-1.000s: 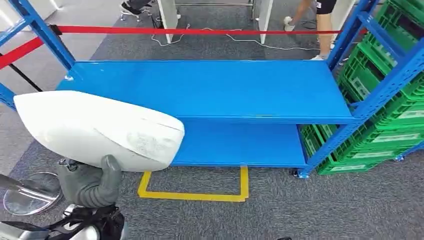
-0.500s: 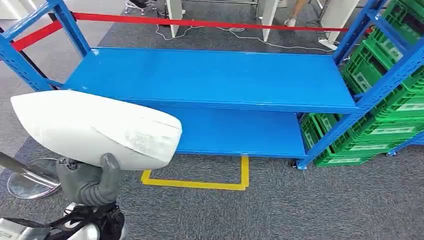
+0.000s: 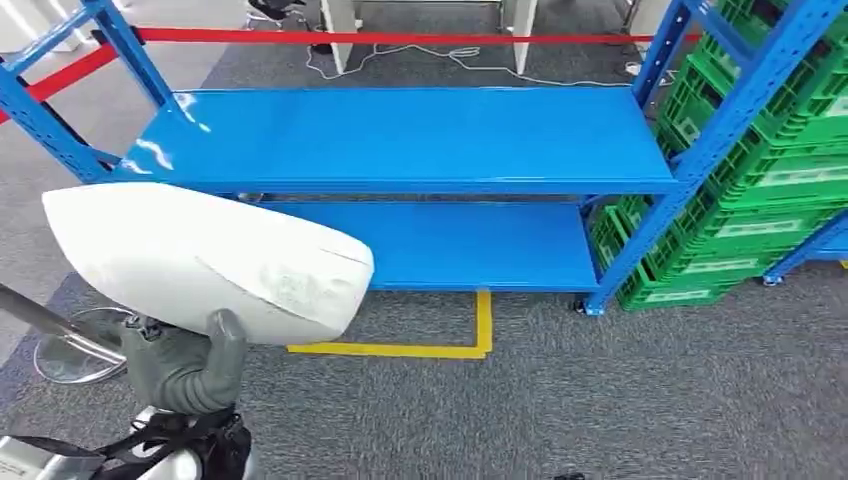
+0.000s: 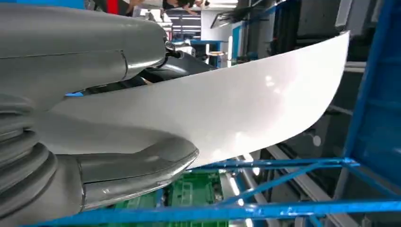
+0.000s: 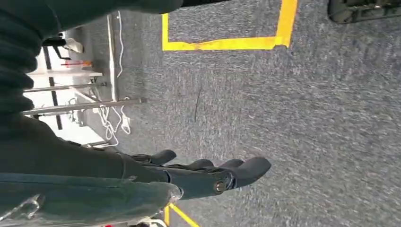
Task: Take the parts from the cabinet and place them on the table.
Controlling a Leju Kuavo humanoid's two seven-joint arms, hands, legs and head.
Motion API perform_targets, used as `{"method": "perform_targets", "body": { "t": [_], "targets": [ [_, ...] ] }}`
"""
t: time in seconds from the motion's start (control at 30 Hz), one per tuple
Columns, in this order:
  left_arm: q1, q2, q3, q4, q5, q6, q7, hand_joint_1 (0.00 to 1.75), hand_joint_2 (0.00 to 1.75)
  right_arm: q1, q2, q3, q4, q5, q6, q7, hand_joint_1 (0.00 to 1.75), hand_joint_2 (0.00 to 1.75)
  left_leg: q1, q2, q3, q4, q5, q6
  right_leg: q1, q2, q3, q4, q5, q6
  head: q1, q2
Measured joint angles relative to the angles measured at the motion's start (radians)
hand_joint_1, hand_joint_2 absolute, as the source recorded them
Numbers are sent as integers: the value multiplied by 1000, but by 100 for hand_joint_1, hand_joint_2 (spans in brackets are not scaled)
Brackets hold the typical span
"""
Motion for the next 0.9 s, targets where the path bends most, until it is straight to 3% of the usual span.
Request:
{"method": "perform_targets", "body": {
  "t": [0.03, 0.07, 0.1, 0.17, 0.23, 0.27, 0.37, 0.4, 0.43, 0.5, 0.53, 0.57, 0.6, 0.67, 0.7, 0.73, 0.77, 0.87, 0.9],
  "targets": [
    [0, 1, 0, 1, 0, 0, 0, 175, 175, 0, 0, 0, 0, 2, -1, 5, 0, 175, 0, 0, -10, 62, -14, -2, 0, -1, -16, 1, 11, 0, 0, 0],
    [0, 1, 0, 2, 0, -1, 0, 175, 175, 1, 0, 0, 0, 2, -3, 12, 0, 175, 0, 0, -4, 84, 4, -2, 0, -2, -31, 3, 21, 2, 0, 0],
    [0, 1, 0, 3, 0, -1, 0, 175, 175, 1, 0, 0, 0, 3, -5, 15, 0, 175, 0, 0, 21, 68, 43, -2, 0, -3, -47, 4, 31, 5, 0, 0],
    [0, 0, 0, 3, 1, -1, 0, 175, 175, 0, 0, 0, 0, 3, -5, 18, 0, 175, 2, 0, 114, -51, 107, 2, -1, -2, -70, 7, 50, 11, 0, 0],
    [-1, -2, 0, 3, 1, -2, 0, 175, 175, -1, 0, 0, 0, 3, -6, 18, 0, 175, 1, -1, 243, -231, 86, 8, 7, -1, -86, 14, 65, 20, -1, 0],
    [-4, -3, 0, 3, 1, -2, 0, 175, 175, -1, 0, 0, 0, 3, -6, 18, 0, 175, 1, -2, 252, -263, 66, 19, 7, -1, -93, 14, 79, 25, 2, 0],
    [0, -2, 0, 4, 1, -2, 0, 175, 175, 5, 0, 0, 0, 3, -7, 18, 0, 175, -2, -1, 217, -258, 89, 41, 3, -1, -110, 4, 108, 42, -1, 0],
    [-1, -3, 0, 5, 1, -2, 0, 175, 175, 7, 0, 0, 0, 3, -7, 18, 0, 175, 1, 2, 213, -257, 99, 49, 0, 0, -122, 18, 73, 47, 0, 0],
    [0, -3, 0, 6, 1, -2, 0, 175, 175, 9, 0, 0, 0, 1, -6, 18, 0, 175, 0, 3, 205, -257, 107, 57, 0, -1, -134, 65, 13, 50, 7, 0],
    [0, -3, 1, 6, 0, -2, 0, 175, 175, 9, 0, 0, 0, 1, -5, 13, 0, 175, -2, 3, 183, -257, 127, 58, 0, -1, -172, 226, -97, 54, 9, 0],
    [0, -2, 1, 7, 0, -2, 0, 175, 175, 8, 0, 0, 0, 2, -6, 9, 0, 175, -4, 4, 171, -256, 136, 59, 1, -1, -184, 291, -121, 53, 8, 0],
    [0, -2, 1, 8, 0, -1, 0, 175, 175, 8, 0, 0, 0, 8, -11, -3, 0, 175, -6, 4, 159, -255, 145, 60, 2, -1, -180, 323, -115, 51, 8, 0],
    [1, -2, 1, 9, -1, 1, 0, 175, 175, 9, 0, 0, 0, 15, -22, -20, 0, 175, -8, 4, 147, -253, 153, 60, 4, 0, -156, 311, -87, 47, 8, 0],
    [3, -2, 3, 9, -2, 5, 0, 175, 175, 9, 0, 3, 0, 28, -57, -60, 0, 175, -11, 1, 126, -249, 167, 58, 9, 0, -51, 172, -15, 33, 9, 0],
    [4, -2, 3, 9, -3, 6, 0, 175, 175, 7, 0, 4, 0, 31, -66, -69, 0, 175, -11, 0, 120, -246, 172, 56, 13, 2, 13, 75, -9, 25, 8, 0],
    [5, -2, 4, 8, -3, 7, 0, 175, 175, 4, -1, 5, -1, 35, -71, -77, 0, 175, -15, 1, 113, -244, 178, 51, 16, 4, 58, 13, -39, 19, 8, 0],
    [6, -2, 5, 7, -3, 7, 0, 175, 175, 4, -1, 7, 0, 40, -75, -84, 0, 175, -13, 2, 108, -241, 187, 46, 17, 6, 67, -20, -43, 21, 8, 0],
    [8, -2, 5, 7, -3, 7, 0, 175, 175, 8, -1, 10, 0, 43, -76, -94, 0, 175, -10, 2, 99, -244, 209, 31, 21, 5, 44, -15, -24, 12, 7, 0],
    [9, -2, 5, 7, -3, 7, 0, 175, 175, 8, 0, 10, 0, 42, -76, -93, 0, 175, -9, -1, 90, -239, 189, 23, 13, -1, 41, -19, -12, 4, 8, 0]
  ]
}}
